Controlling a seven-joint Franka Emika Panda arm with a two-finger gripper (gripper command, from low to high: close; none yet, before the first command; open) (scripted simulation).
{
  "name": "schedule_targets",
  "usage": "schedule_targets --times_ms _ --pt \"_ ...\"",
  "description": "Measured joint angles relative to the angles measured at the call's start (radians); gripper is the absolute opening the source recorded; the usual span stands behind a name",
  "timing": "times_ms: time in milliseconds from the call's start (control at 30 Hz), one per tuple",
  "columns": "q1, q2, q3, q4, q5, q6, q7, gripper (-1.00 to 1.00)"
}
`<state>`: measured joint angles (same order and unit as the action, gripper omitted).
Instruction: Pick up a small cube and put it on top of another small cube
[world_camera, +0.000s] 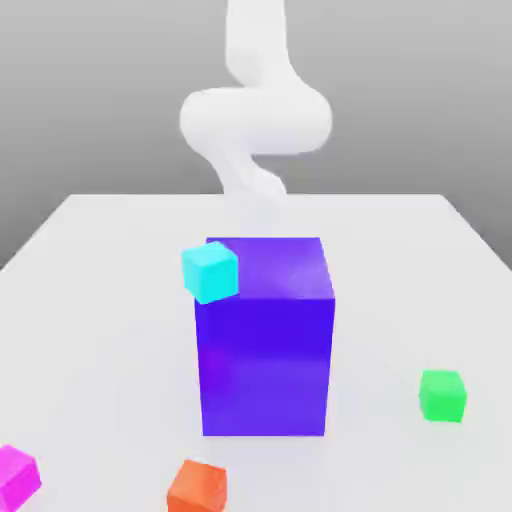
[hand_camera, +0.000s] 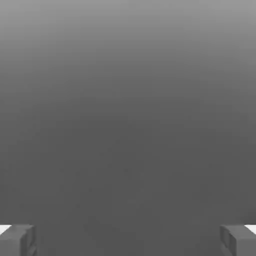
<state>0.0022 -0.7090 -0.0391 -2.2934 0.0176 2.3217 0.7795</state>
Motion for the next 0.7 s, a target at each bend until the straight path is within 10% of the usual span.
schedule_targets --times_ms 700 --pt "-0.091 0.767 -0.254 0.058 0.227 0.177 -0.232 0.0"
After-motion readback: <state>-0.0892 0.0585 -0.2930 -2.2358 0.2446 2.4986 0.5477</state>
